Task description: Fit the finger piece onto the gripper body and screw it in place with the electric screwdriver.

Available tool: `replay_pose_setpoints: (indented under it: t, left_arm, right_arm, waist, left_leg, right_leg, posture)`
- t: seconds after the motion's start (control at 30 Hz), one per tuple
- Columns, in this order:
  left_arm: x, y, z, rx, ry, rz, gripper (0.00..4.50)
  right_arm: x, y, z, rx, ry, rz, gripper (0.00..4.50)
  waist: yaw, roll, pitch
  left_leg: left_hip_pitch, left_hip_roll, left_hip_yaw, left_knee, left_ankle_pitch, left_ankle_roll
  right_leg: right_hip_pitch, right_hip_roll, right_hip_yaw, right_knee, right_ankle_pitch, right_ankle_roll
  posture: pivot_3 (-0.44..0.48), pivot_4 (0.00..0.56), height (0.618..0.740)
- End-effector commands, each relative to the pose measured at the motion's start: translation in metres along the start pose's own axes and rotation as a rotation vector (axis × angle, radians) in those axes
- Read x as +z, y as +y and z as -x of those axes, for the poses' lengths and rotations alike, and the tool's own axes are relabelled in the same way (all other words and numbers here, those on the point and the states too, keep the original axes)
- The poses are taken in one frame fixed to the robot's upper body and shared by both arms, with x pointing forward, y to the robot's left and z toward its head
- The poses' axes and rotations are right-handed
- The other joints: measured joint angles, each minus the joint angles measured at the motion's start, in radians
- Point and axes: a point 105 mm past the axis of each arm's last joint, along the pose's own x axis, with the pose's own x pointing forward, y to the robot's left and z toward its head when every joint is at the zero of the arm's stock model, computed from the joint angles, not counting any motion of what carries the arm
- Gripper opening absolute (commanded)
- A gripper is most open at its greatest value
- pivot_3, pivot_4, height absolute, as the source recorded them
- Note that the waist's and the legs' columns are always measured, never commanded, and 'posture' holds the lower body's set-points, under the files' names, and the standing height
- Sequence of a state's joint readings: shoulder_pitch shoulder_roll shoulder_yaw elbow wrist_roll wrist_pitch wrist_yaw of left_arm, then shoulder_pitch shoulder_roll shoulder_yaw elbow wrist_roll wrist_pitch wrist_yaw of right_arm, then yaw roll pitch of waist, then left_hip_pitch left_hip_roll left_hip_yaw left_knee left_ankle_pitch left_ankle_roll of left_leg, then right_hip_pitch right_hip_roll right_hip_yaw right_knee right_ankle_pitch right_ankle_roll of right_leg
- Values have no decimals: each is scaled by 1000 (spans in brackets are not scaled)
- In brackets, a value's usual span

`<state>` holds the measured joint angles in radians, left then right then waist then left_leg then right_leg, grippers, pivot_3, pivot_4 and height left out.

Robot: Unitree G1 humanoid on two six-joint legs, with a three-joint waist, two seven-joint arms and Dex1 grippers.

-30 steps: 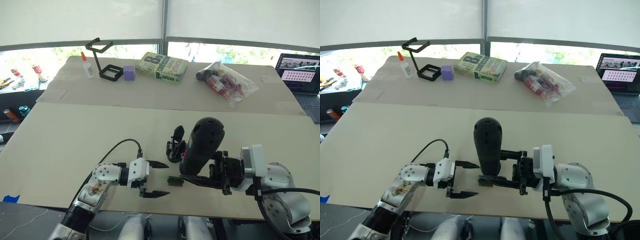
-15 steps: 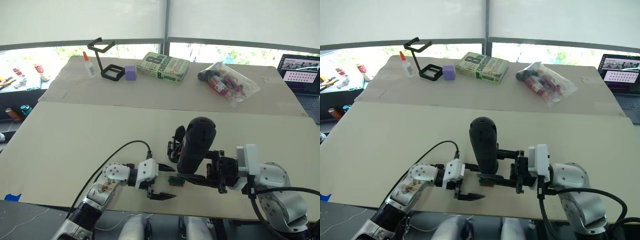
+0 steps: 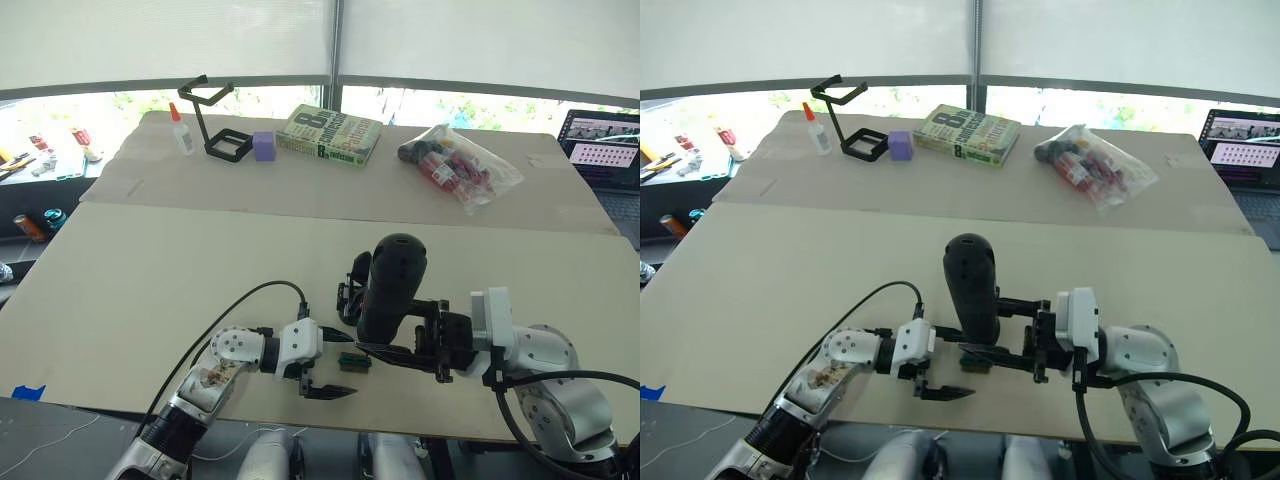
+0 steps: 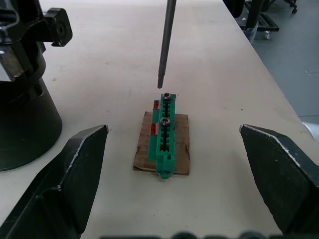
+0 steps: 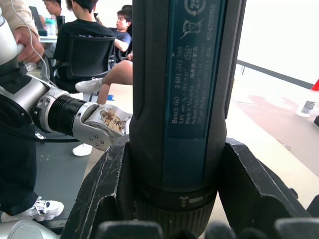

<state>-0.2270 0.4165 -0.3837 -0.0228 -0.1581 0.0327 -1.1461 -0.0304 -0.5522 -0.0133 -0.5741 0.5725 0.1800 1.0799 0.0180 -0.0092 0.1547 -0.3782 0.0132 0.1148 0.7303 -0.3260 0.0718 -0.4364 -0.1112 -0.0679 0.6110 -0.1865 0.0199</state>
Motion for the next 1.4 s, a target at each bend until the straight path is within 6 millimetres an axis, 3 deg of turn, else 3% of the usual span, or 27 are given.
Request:
replay_pose_setpoints:
  t: [0.03,0.6,1.4]
  left_arm:
    - [-2,-10,-7,-28,4,15,4500]
    - [-14,-23,-5,-44,26,37,4500]
    - [-8,-25,0,-42,29,46,4500]
  right_arm:
    - [14,1,2,5,-45,58,1929]
    - [9,2,2,7,-33,47,1929]
    - [10,1,-3,23,-41,57,1929]
  waist:
    - [0,0,0]
    - [-6,0,0]
    - [-6,0,0]
  left_leg:
    - [0,0,0,0,0,0]
    - [1,0,0,0,0,0]
    - [1,0,0,0,0,0]
  right_leg:
    - [0,0,0,0,0,0]
    - [0,0,0,0,0,0]
    - [0,0,0,0,0,0]
  posture:
    - [0,150,740]
    - [0,150,740]
    - [0,150,740]
